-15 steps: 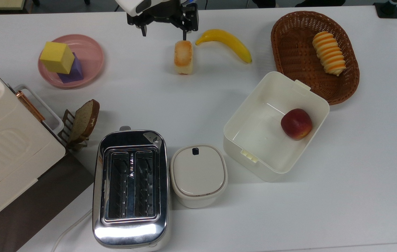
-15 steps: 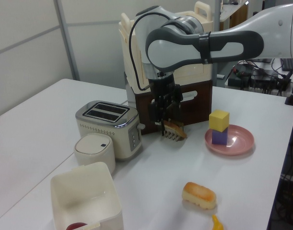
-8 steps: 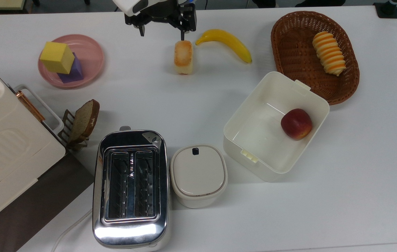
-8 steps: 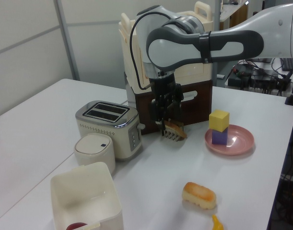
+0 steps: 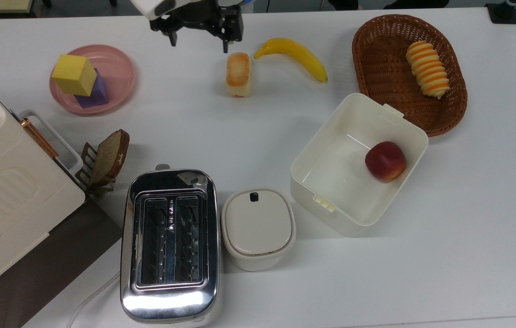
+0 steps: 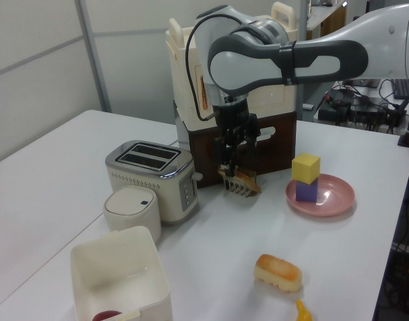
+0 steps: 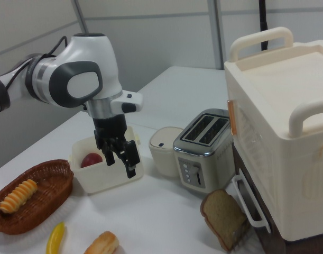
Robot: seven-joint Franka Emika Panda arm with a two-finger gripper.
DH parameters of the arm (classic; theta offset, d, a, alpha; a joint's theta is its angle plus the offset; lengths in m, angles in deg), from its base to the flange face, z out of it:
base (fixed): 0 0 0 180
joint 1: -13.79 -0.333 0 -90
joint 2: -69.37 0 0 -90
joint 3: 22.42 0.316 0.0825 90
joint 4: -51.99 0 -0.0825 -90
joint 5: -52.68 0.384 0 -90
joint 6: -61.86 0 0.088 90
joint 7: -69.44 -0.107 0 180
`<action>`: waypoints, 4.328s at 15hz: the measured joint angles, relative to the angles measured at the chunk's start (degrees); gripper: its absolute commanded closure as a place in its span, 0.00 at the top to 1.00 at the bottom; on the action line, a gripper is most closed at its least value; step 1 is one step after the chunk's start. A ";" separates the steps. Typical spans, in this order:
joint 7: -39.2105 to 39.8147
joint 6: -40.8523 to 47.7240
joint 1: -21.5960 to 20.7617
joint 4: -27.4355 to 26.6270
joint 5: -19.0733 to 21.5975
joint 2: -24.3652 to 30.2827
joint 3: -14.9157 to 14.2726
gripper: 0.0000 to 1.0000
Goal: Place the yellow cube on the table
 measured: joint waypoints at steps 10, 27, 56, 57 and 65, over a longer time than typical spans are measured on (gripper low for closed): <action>1.95 -0.11 0.67 0.02 -0.03 0.00 -0.05 1.00; 11.38 -3.10 9.40 -0.69 -6.37 -0.61 -1.74 1.00; 25.94 -4.72 15.84 -9.30 -3.75 1.09 1.08 0.11; 22.43 -4.72 12.19 -9.53 -3.66 0.89 1.32 0.11; 5.41 -8.59 -2.16 -10.59 -3.65 -7.94 1.67 1.00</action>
